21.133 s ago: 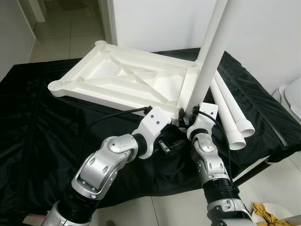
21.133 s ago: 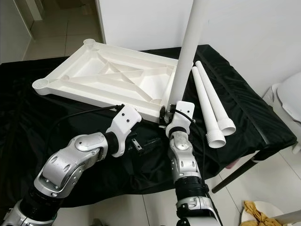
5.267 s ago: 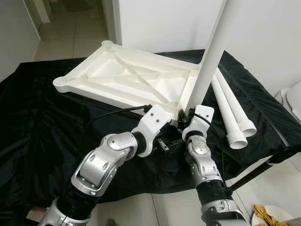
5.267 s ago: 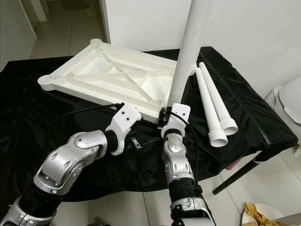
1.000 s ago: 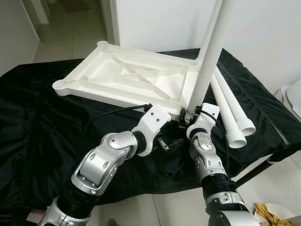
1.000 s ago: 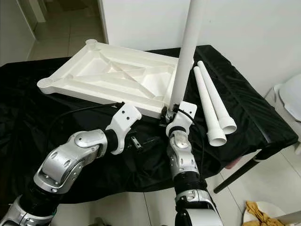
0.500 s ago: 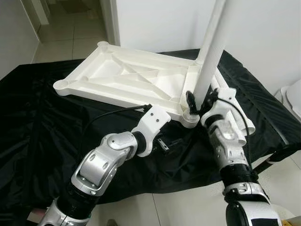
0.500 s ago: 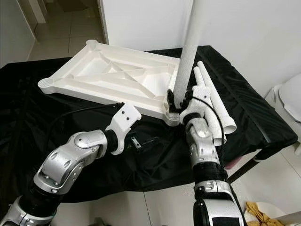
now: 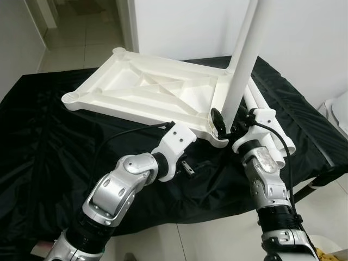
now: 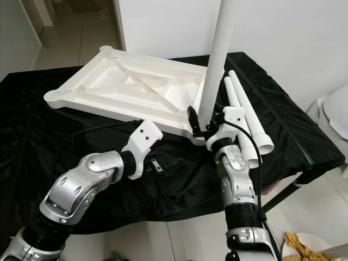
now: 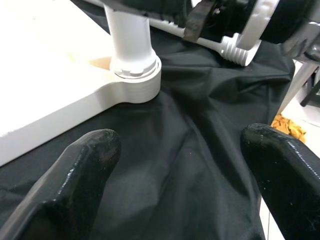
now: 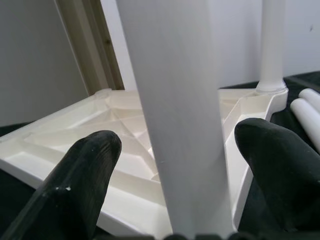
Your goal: Building children table
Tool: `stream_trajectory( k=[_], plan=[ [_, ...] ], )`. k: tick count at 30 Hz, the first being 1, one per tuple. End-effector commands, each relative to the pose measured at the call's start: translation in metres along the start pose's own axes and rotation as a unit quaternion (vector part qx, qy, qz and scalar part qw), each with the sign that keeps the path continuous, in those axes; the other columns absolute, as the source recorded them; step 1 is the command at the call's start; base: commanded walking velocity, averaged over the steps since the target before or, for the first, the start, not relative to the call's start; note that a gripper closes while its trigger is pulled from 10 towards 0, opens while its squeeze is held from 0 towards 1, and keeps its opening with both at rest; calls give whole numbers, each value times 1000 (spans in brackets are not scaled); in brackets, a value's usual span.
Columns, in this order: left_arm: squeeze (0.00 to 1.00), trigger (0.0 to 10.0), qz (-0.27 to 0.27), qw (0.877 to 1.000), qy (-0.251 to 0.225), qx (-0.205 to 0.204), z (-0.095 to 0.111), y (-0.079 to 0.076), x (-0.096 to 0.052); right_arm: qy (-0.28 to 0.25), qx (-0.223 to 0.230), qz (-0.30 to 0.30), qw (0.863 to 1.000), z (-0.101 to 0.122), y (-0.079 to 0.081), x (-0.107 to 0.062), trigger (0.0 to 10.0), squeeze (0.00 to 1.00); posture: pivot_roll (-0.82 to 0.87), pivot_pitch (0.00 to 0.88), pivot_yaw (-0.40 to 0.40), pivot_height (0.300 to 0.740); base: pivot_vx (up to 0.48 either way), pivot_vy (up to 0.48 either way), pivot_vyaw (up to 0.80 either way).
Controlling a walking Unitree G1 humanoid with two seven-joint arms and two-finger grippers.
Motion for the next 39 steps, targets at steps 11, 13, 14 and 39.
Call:
stream_trajectory(
  k=[11, 13, 14, 39],
  plan=[
    [0, 10000, 121, 992, -42, -13, 15, 48, 15, -1, 7, -70, 998, 1, 0, -41, 10000, 0, -127, 56, 50, 740, 0, 0, 0],
    [0, 10000, 147, 988, -50, -16, 18, 60, 19, 13, 6, -55, 998, -5, 10, -51, 10000, 0, -137, 61, 54, 740, 0, 0, 0],
    [0, 10000, 159, 986, -54, -14, 20, 65, 21, 20, 8, -44, 999, -8, 16, -55, 10000, 0, -141, 64, 58, 740, 0, 0, 0],
    [0, 10000, 113, 989, -12, 91, 15, 92, 64, 63, 17, 37, 997, -13, 48, -88, 10000, 0, -197, 106, 90, 740, 0, 0, 0]
  ],
)
Point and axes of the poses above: a point about 5 cm out from each wrist's last joint towards the gripper, its own x axis pointing out of the wrist towards the gripper, its own z axis along the axis of the wrist's last joint, y = z × x, the point moved 5 cm from there along x, pointing out of the wrist towards the gripper, and after that the axes turned 11 degrees about -x, right-handed, at the moved point
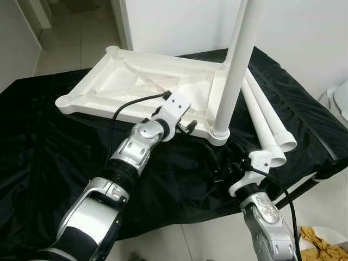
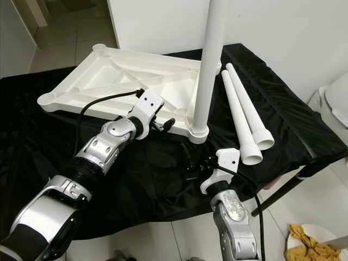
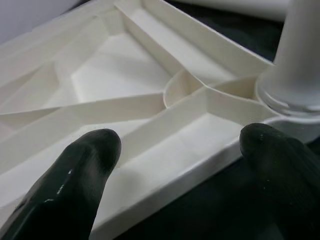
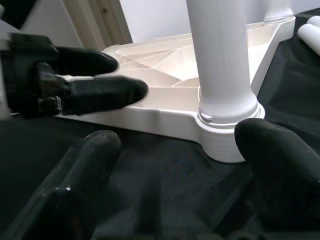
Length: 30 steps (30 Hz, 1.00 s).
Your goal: Building children table
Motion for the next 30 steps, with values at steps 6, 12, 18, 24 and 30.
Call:
stream_trajectory(
  k=[6, 12, 18, 24, 30],
  plan=[
    [0, 10000, -33, 998, 36, 45, -14, 0, 4, 10, 4, 13, 1000, 2, 6, -10, 10000, 0, -215, 118, 94, 740, 0, 0, 0],
    [0, 10000, 0, 996, 66, 59, -23, 28, -1, 16, 5, 14, 1000, 3, 8, -16, 10000, 0, -226, 125, 106, 740, 0, 0, 0],
    [0, 10000, 24, 995, 79, 52, -25, 40, -4, 16, 6, 15, 1000, 4, 10, -16, 10000, 0, -229, 126, 109, 740, 0, 0, 0],
    [0, 10000, 45, 993, 91, 53, -26, 53, -7, 19, 7, 16, 1000, 5, 12, -18, 10000, 0, -232, 134, 116, 740, 0, 0, 0],
    [0, 10000, 65, 985, 131, 90, -29, 70, -14, 24, 7, 19, 1000, 6, 14, -21, 10000, 0, -234, 149, 124, 740, 0, 0, 0]
  ],
)
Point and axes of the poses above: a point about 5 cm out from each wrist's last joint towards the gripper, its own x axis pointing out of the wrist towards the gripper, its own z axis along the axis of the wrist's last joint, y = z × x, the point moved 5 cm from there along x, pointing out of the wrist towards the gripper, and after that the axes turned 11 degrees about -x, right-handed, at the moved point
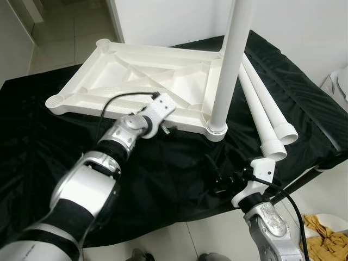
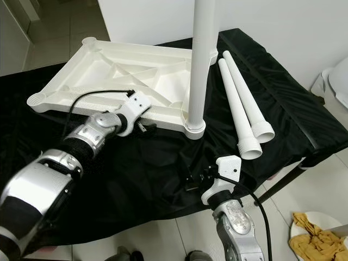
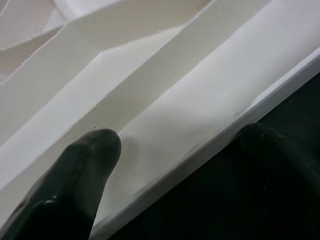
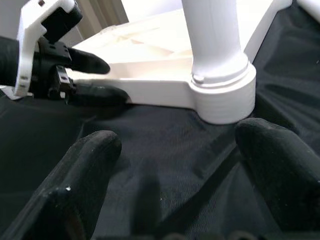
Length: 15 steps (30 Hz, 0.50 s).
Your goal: Building children table
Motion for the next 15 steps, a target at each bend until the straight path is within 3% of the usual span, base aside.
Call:
stream_trajectory(
  k=[1, 12, 15],
  plan=[
    [0, 10000, 35, 999, 25, 24, -9, 14, -3, 4, 4, 2, 1000, 1, 2, -3, 10000, 0, -233, 153, 124, 740, 0, 0, 0],
    [0, 10000, 12, 995, 70, 65, -21, 13, -5, 1, -5, 10, 1000, 6, 6, -4, 10000, 0, -235, 163, 135, 740, 0, 0, 0],
    [0, 10000, -18, 992, 89, 85, -26, 9, -7, 2, -5, 4, 1000, 6, 5, -4, 10000, 0, -237, 167, 143, 740, 0, 0, 0]
  ],
)
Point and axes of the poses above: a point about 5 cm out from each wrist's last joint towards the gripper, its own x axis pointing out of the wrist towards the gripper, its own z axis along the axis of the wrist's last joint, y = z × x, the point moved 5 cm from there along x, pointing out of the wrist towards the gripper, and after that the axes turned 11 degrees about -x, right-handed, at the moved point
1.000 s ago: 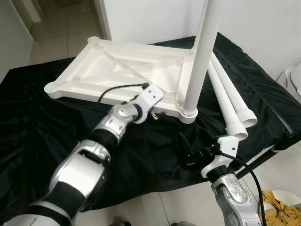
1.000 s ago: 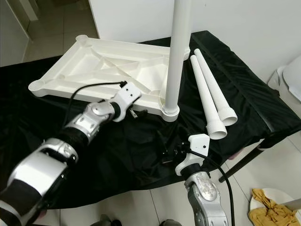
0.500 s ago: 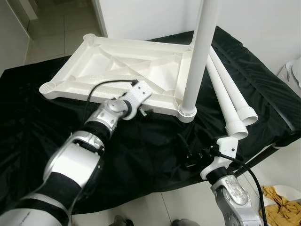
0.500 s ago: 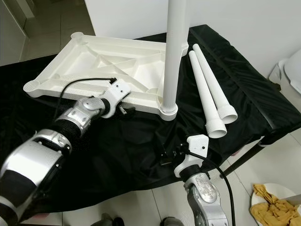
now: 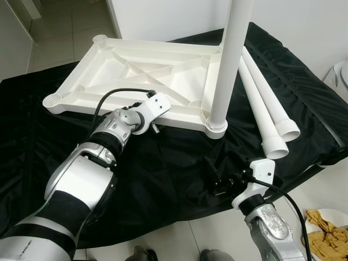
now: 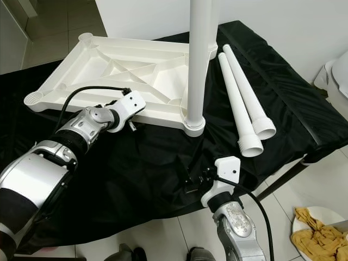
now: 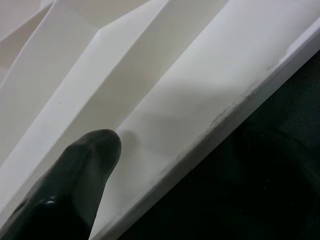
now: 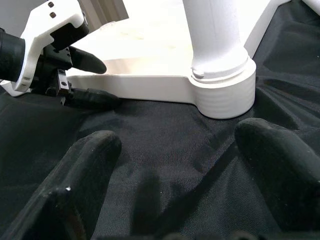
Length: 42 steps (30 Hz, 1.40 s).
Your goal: Building children table
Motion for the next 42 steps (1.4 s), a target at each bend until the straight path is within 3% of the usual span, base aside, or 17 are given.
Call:
stream_trajectory(
  k=[1, 4, 5, 8, 9, 12, 13, 15, 16, 17, 18, 37, 42],
  plan=[
    [0, 10000, -29, 998, 45, 14, -21, -5, -2, 6, 3, 1, 1000, -2, 3, -1, 10000, 0, -237, 167, 143, 740, 0, 0, 0],
    [0, 10000, -42, 998, 49, 19, -22, -7, -2, 7, 3, -2, 1000, -2, 2, -2, 10000, 0, -237, 167, 146, 740, 0, 0, 0],
    [0, 8667, -58, 996, 57, 28, -24, -10, -3, 8, 2, -3, 1000, -2, 2, -2, 10000, 0, -236, 169, 147, 740, 0, 0, 0],
    [0, 8667, -58, 996, 57, 28, -24, -10, -3, 8, 2, -3, 1000, -2, 2, -2, 10000, 0, -236, 169, 147, 740, 0, 0, 0],
    [0, 4471, -93, 993, 68, 30, -27, -18, -3, 8, 0, -6, 1000, -2, 1, -1, 10000, 0, -234, 171, 154, 740, 0, 0, 0],
    [0, 4471, -107, 992, 69, 25, -27, -21, -4, 8, -1, -6, 1000, -1, 1, 0, 10000, 0, -233, 171, 154, 740, 0, 0, 0],
    [0, 8039, -115, 991, 68, 14, -27, -23, -4, 7, -1, -7, 1000, -1, 0, 0, 10000, 0, -234, 171, 154, 740, 0, 0, 0],
    [0, 8039, -119, 991, 68, 6, -26, -24, -4, 7, -2, -7, 1000, -1, 0, 1, 10000, 0, -235, 170, 154, 740, 0, 0, 0],
    [0, 7020, -115, 991, 66, -8, -25, -23, -4, 8, -3, -8, 1000, -1, 0, 1, 10000, 0, -235, 170, 154, 740, 0, 0, 0],
    [0, 7020, -115, 991, 66, -8, -25, -23, -4, 8, -3, -8, 1000, -1, 0, 1, 10000, 0, -235, 170, 154, 740, 0, 0, 0],
    [0, 0, -119, 991, 64, -17, -24, -23, -4, 8, -5, -8, 1000, -1, 0, 1, 10000, 0, -236, 171, 154, 740, 0, 0, 0],
    [0, 0, -141, 988, 59, -33, -23, -24, -7, 10, -16, -8, 1000, -3, -1, 4, 10000, 0, -228, 168, 154, 740, 0, 0, 0],
    [0, 0, -144, 987, 51, -54, -23, -26, -7, 11, -19, -10, 1000, -4, -1, 4, 10000, 0, -225, 164, 160, 740, 0, 0, 0]
  ],
)
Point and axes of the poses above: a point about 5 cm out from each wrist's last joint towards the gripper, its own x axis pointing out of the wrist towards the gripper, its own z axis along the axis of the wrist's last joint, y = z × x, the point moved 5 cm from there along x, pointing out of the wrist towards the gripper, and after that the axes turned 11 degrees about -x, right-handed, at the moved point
